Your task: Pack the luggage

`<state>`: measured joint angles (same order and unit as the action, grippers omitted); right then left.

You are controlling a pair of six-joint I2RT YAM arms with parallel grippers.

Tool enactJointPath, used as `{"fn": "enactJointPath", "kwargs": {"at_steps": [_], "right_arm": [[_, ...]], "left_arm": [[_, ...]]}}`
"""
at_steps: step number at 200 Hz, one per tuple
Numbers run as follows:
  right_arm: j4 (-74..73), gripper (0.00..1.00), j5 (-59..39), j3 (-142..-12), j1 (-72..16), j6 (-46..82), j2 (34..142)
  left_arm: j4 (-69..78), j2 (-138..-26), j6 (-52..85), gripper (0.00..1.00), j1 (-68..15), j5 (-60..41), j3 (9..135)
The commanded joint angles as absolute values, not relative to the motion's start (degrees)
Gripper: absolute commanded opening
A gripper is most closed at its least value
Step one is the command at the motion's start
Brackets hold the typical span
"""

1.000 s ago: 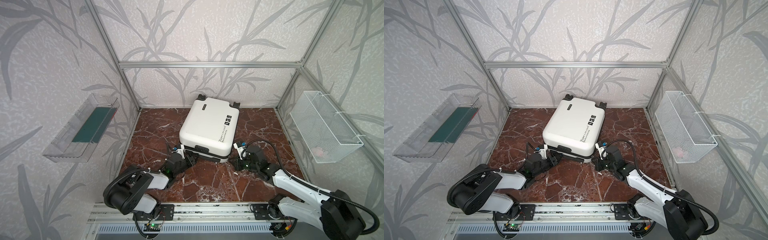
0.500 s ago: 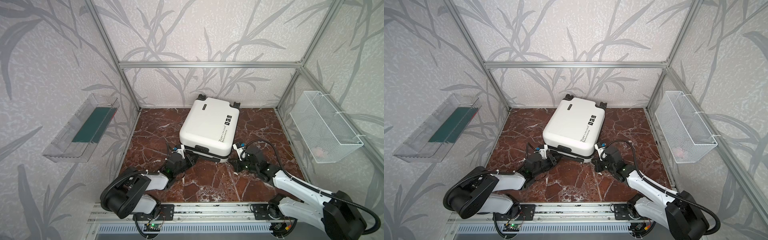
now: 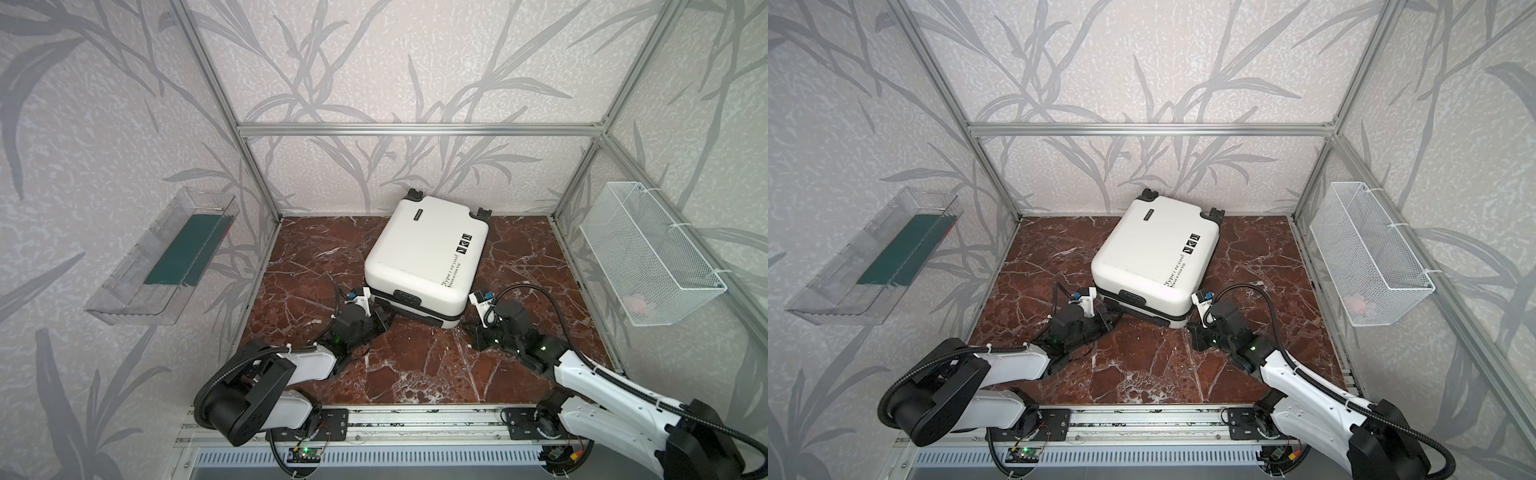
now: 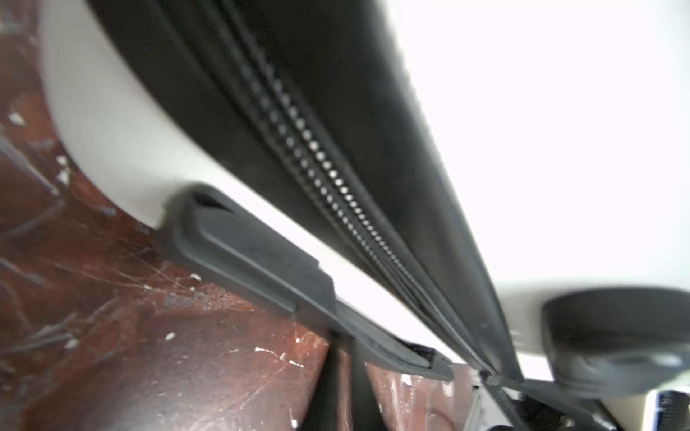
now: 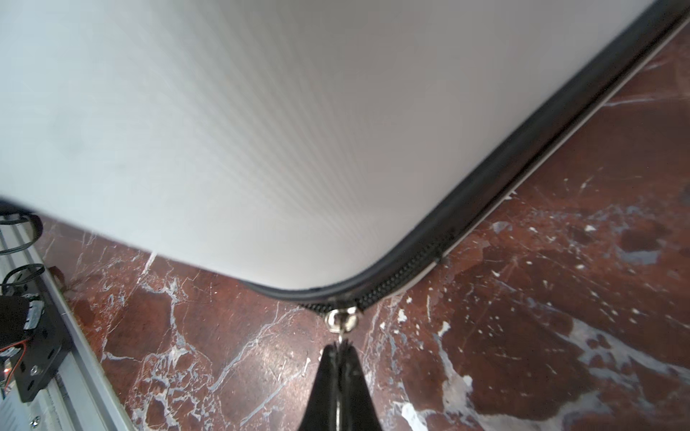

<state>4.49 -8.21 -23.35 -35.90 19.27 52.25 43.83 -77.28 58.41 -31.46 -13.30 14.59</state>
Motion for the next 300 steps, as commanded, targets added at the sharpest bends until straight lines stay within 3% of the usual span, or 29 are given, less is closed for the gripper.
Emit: {"fn": "enactJointPath", "kwargs": {"at_steps": [1,66,85,122,140,160,207,248,300], "right_arm": [[9.29,0.0,-4.85,-22.56,-36.06,19.65,48.33],[14.9,0.0,-8.56,-28.21,-35.9,18.64,53.63],[13.12,0.0,-11.5,-28.74,-36.14,19.2,55.72],[10.76,0.0,-14.26,-30.31,-37.38,19.93,57.12],[11.8,0.0,-14.68,-31.69,-38.13,19.41,57.56],[14.04,0.0,-14.61,-32.66,-38.32,18.94,57.27],[20.98,0.0,-10.42,-33.9,-38.32,18.63,55.16],[23.66,0.0,-8.55,-34.8,-38.32,17.85,54.58],[25.3,0.0,-8.39,-35.07,-38.67,16.97,53.28]], "left_arm": [[41.06,-74.99,56.07,0.0,-31.17,-9.63,16.84],[37.06,-71.69,54.35,0.0,-31.18,-9.13,17.26],[37.82,-71.56,54.59,0.14,-31.15,-9.3,16.55],[37.88,-70.79,55.17,0.51,-31.2,-9.06,15.04],[37.78,-70.65,55.23,0.63,-31.18,-8.83,14.64],[37.84,-70.96,55.42,0.69,-31.17,-8.76,14.51],[41.94,-74.06,56.66,0.66,-31.17,-9.18,14.25],[47.36,-78.44,58.53,0.57,-31.14,-9.96,14.58],[48.55,-80.43,58.82,0.36,-31.16,-9.74,15.64]]}}
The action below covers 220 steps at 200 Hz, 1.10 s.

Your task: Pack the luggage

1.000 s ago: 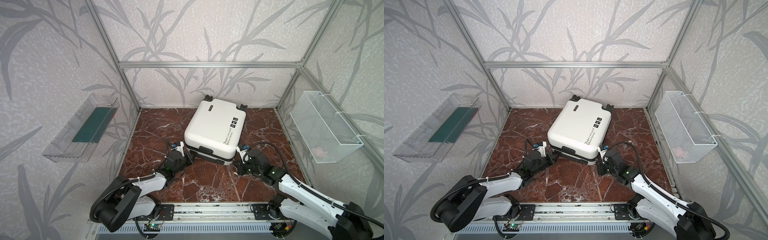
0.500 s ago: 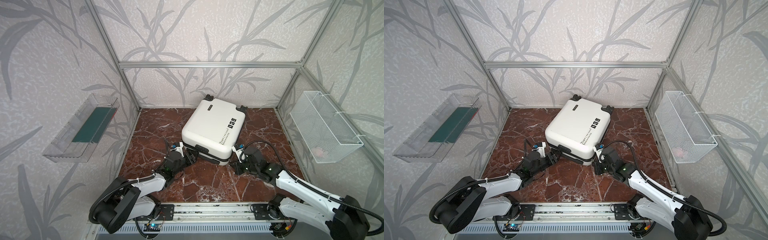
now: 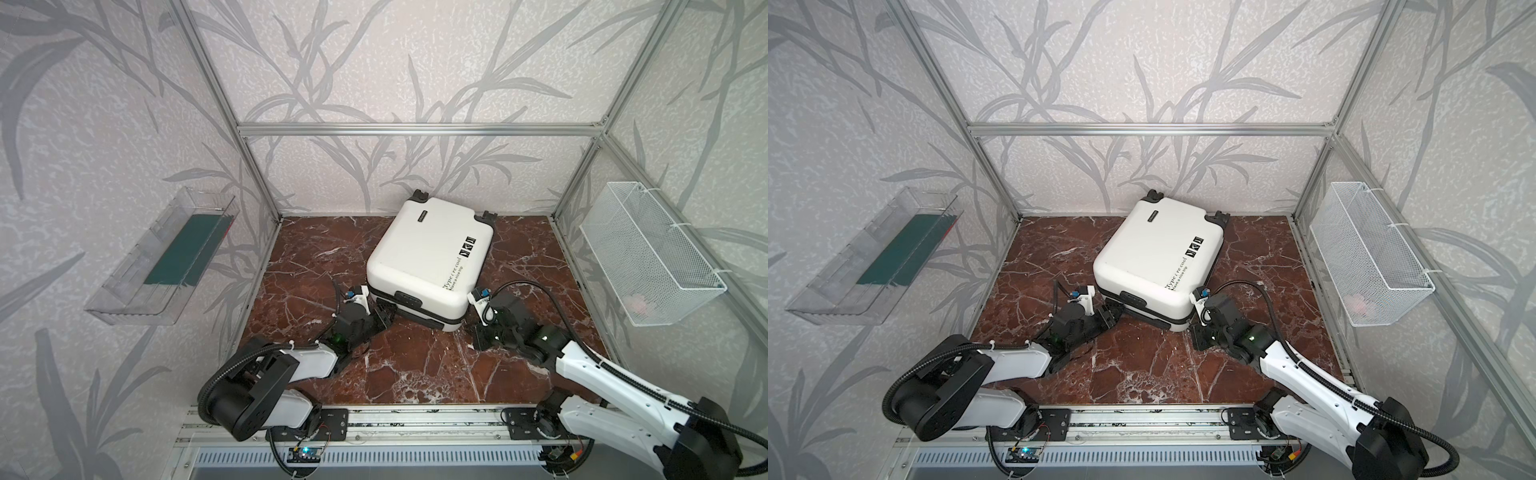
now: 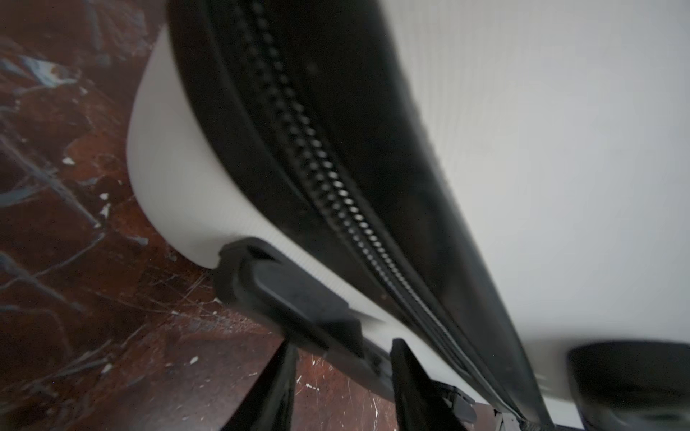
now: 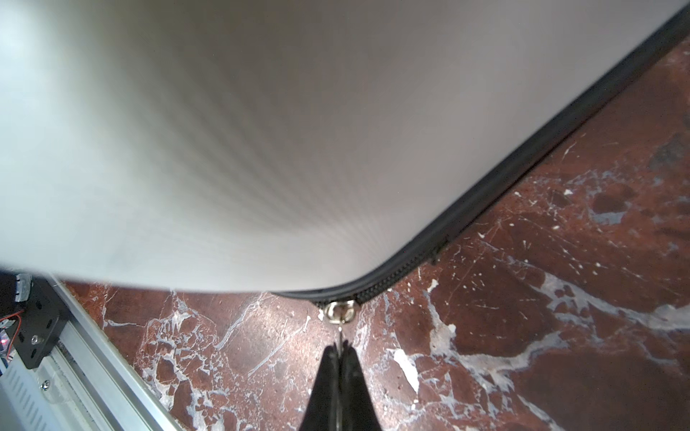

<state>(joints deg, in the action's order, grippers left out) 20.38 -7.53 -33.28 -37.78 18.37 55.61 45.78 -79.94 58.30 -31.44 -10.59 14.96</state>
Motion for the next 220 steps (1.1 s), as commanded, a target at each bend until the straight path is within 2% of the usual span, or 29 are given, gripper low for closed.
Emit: {"fn": "enactJointPath", "kwargs": {"at_steps": [1,51,94,149,220], "right_arm": [[25.26,0.0,-8.37,-35.07,-38.71,16.92,53.18],[22.78,0.0,-10.51,-33.73,-40.17,15.05,50.01],[14.25,0.0,-15.61,-33.0,-41.99,17.7,53.51],[9.0,0.0,-14.14,-30.56,-42.1,20.18,55.68],[6.7,0.0,-10.93,-29.72,-43.03,21.4,56.6]], "left_arm": [[48.53,-80.47,58.81,0.36,-31.18,-9.75,15.69],[49.31,-81.3,58.89,0.32,-31.31,-10.01,15.97],[50.27,-82.25,59.27,0.29,-31.8,-9.8,15.99],[50.07,-81.93,59.06,0.27,-31.83,-9.51,16.06],[50.71,-82.09,59.12,0.19,-31.82,-9.56,16.03]]}}
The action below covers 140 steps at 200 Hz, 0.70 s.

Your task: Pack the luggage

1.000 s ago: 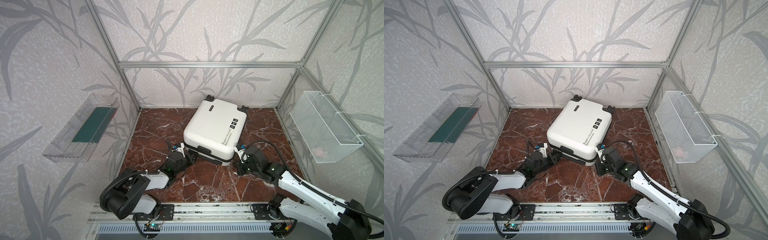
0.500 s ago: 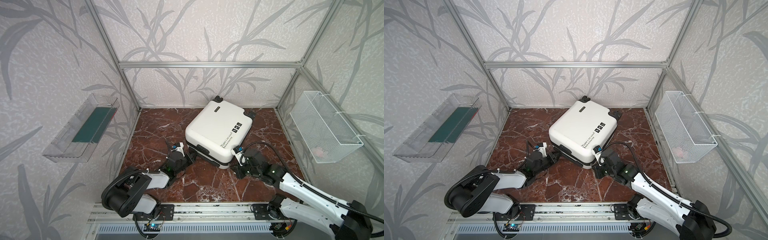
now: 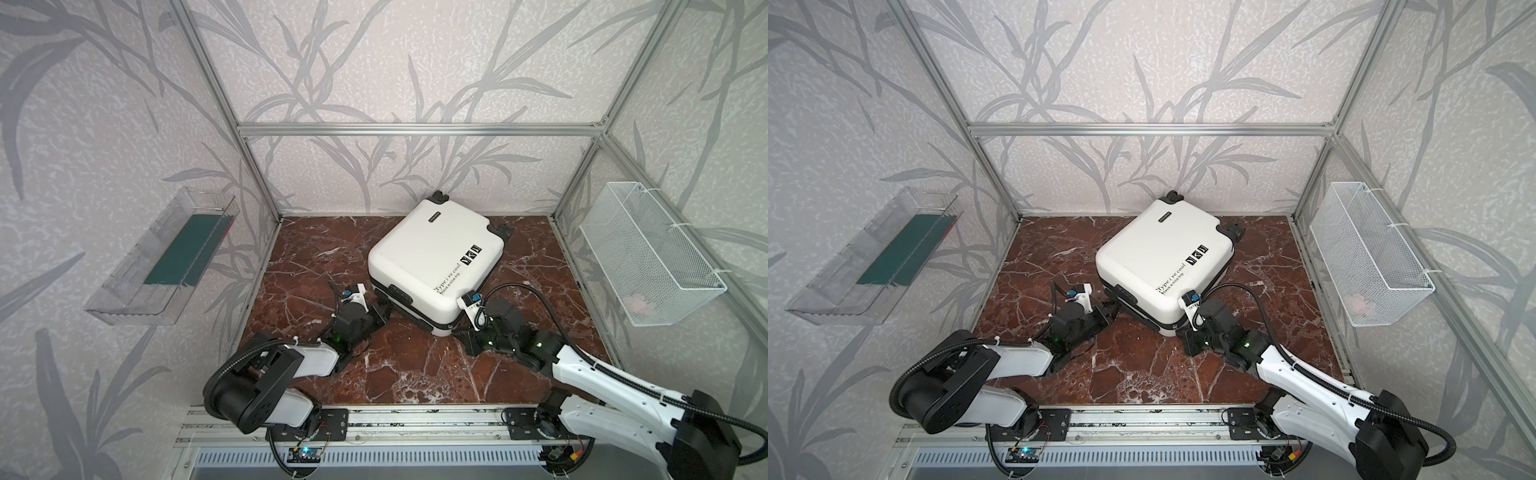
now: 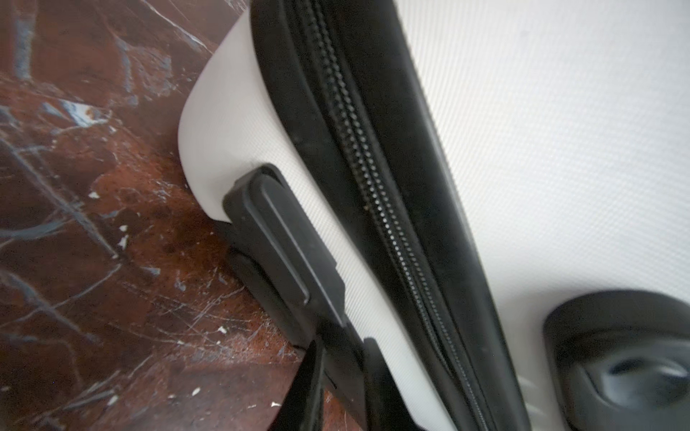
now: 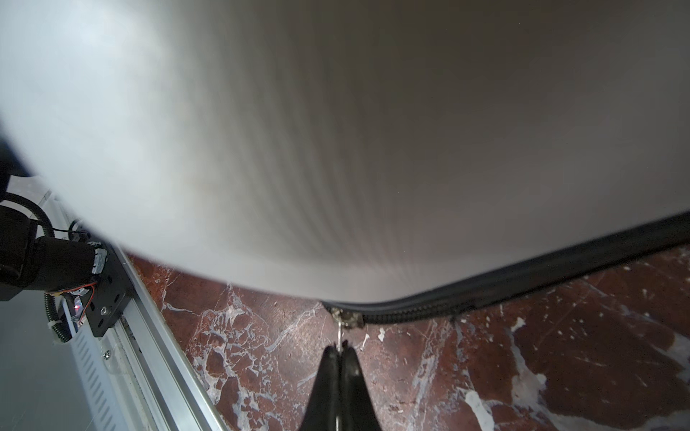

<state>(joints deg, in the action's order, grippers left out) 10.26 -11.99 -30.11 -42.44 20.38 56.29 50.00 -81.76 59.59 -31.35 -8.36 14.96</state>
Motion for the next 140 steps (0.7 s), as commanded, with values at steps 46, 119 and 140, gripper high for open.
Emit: {"fn": "enactJointPath", "kwargs": {"at_steps": [46,119,140], "right_arm": [[6.13,0.0,-10.2,-28.92,-43.02,22.29,56.34],[5.71,0.0,-10.26,-28.88,-43.06,22.41,56.77],[5.71,0.0,-10.2,-28.83,-43.06,22.42,56.94]], "left_arm": [[48.31,-79.58,58.54,0.26,-31.85,-9.19,15.88],[48.41,-77.67,59.98,0.54,-31.85,-9.12,12.59],[51.03,-79.32,60.71,0.57,-31.87,-9.47,12.13]]}}
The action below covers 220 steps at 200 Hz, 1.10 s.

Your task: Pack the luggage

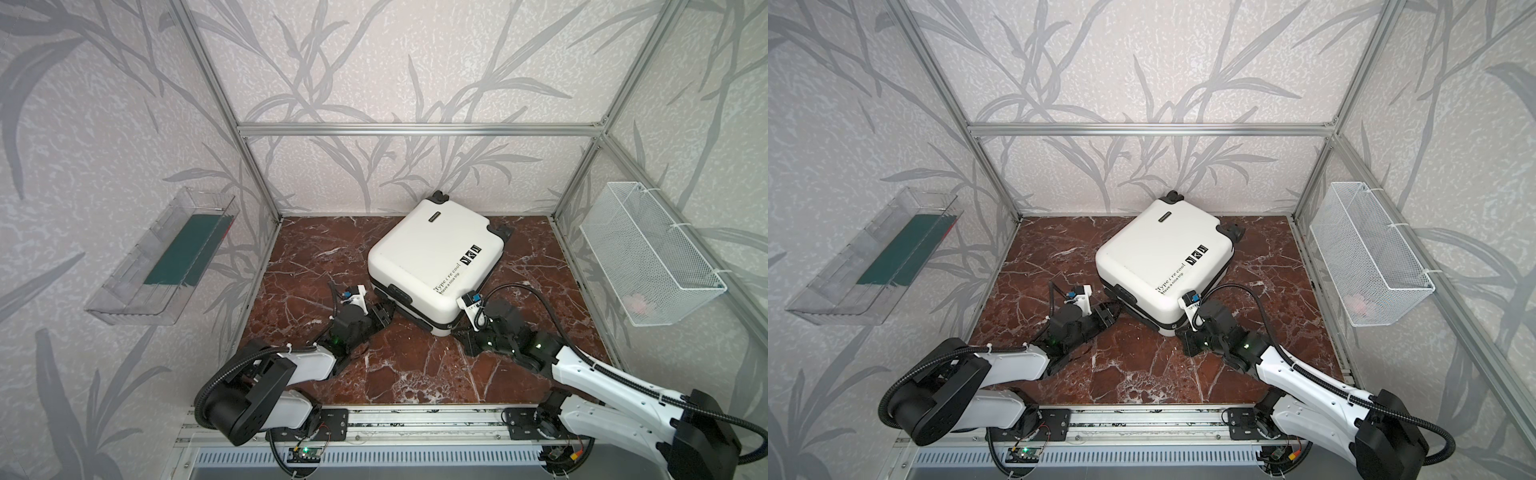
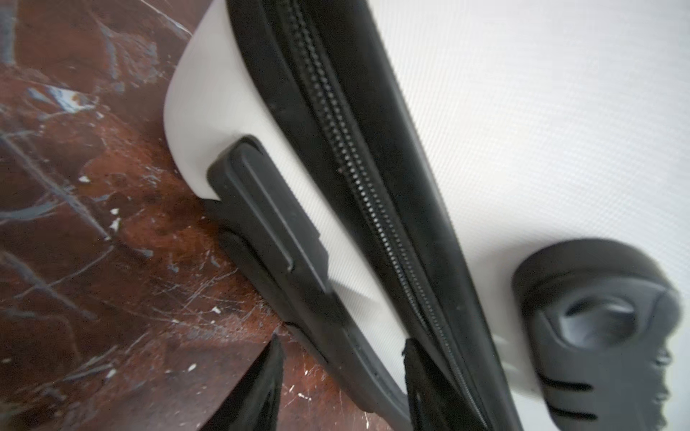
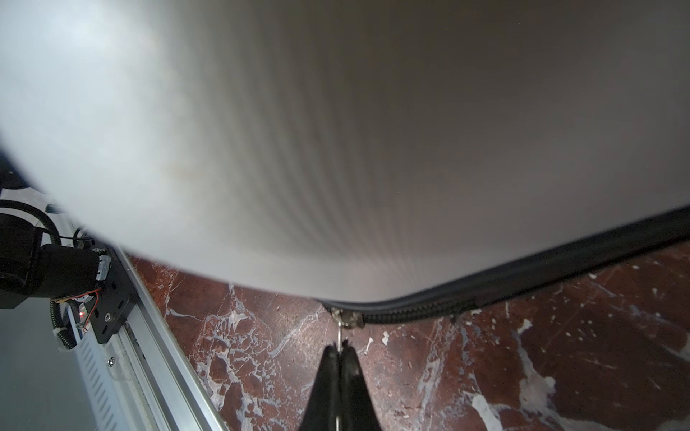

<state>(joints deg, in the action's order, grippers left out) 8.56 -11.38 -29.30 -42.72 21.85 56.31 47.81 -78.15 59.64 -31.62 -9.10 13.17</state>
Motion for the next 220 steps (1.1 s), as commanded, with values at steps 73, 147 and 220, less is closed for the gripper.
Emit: {"fn": "enactJointPath", "kwargs": {"at_steps": [73,147,220], "right_arm": [[5.88,0.0,-10.14,-28.74,-43.02,22.62,56.81],[4.41,0.0,-10.33,-25.96,-43.15,23.56,55.73],[0.64,0.0,-8.89,-22.34,-45.81,24.09,55.09]], "left_arm": [[67.64,-90.96,64.26,0.53,-31.82,-11.1,12.3],[80.89,-100.74,68.29,0.36,-31.96,-10.55,11.68],[80.93,-100.8,67.8,0.15,-32.36,-9.38,11.83]]}}
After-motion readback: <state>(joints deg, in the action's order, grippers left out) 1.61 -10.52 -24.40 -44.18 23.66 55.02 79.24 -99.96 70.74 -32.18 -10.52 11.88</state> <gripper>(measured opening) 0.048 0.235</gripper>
